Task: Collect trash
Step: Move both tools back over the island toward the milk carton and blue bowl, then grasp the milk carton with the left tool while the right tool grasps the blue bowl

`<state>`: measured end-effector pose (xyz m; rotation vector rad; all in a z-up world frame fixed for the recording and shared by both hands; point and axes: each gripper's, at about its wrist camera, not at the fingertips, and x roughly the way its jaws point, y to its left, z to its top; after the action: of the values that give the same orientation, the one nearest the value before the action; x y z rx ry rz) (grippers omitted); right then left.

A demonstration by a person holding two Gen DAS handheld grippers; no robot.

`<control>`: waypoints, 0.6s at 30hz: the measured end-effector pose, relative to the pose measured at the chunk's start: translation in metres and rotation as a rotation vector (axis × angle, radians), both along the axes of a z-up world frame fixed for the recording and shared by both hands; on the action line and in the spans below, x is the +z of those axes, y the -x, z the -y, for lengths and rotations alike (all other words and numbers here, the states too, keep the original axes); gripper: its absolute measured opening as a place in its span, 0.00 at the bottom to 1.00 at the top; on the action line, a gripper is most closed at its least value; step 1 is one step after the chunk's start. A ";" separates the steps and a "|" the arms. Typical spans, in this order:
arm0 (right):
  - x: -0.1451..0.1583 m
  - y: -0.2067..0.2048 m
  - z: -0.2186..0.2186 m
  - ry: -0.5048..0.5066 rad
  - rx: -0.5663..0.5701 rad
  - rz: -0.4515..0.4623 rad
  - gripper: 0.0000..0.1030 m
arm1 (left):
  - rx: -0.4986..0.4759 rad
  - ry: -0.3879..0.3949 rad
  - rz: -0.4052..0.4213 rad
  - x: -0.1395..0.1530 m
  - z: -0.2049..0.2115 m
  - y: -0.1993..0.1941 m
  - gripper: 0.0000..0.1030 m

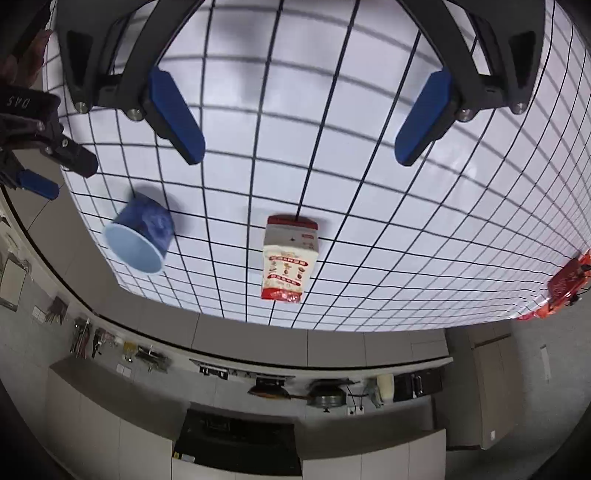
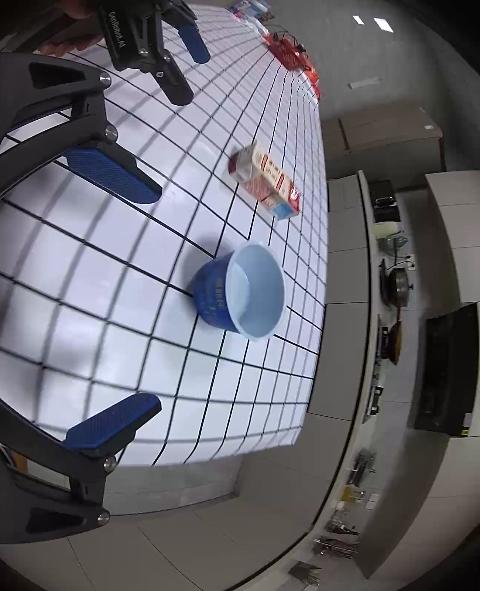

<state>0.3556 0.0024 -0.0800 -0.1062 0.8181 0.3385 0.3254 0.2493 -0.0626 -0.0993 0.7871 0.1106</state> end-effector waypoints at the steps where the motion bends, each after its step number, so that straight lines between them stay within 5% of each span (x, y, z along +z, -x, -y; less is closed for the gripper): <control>1: -0.004 -0.007 -0.003 0.001 0.002 -0.007 1.00 | -0.004 0.008 0.003 -0.002 -0.002 -0.009 1.00; 12: -0.032 -0.083 -0.025 0.030 -0.001 -0.042 0.99 | -0.048 0.091 -0.068 -0.028 -0.017 -0.094 0.90; 18: -0.035 -0.103 -0.029 0.023 -0.003 -0.057 0.87 | -0.083 0.073 -0.073 -0.025 -0.012 -0.112 0.88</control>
<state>0.4584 0.0313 -0.1152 -0.1171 0.8791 0.3301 0.4379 0.2618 -0.0878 -0.1321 0.8668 0.0064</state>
